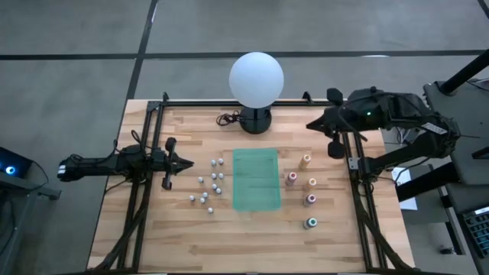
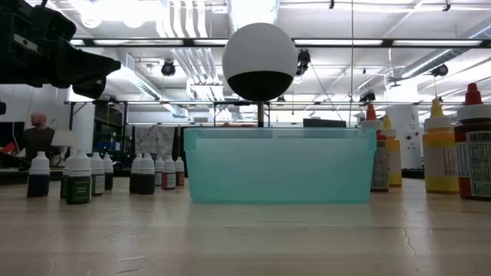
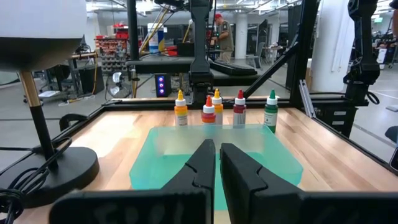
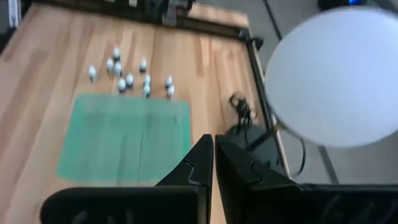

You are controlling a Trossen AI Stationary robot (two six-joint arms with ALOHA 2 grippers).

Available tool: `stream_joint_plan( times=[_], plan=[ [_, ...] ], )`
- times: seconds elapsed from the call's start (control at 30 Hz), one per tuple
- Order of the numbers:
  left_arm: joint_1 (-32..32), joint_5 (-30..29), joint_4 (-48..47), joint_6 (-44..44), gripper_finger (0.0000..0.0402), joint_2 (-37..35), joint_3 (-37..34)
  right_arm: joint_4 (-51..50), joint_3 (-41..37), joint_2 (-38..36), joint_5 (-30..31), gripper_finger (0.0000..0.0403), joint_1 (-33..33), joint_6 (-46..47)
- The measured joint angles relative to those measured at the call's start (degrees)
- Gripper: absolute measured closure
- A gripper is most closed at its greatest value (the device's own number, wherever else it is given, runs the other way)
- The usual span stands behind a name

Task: Pick & Place food coloring
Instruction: Put the large orange food coloring bottle into the green bin

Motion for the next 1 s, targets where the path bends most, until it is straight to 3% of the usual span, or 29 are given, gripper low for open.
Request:
stream_joint_plan(
  times=[0.27,1.0],
  plan=[
    [0.0,0.0,0.0,0.0,0.0401,0.0,0.0,-9.1,-0.1,2.8,0.0,0.0394,0.0,0.2],
    [0.0,0.0,0.0,0.0,0.0401,0.0,0.0,-11.7,-0.1,10.2,0.2,0.0394,0.0,5.4]
  ],
)
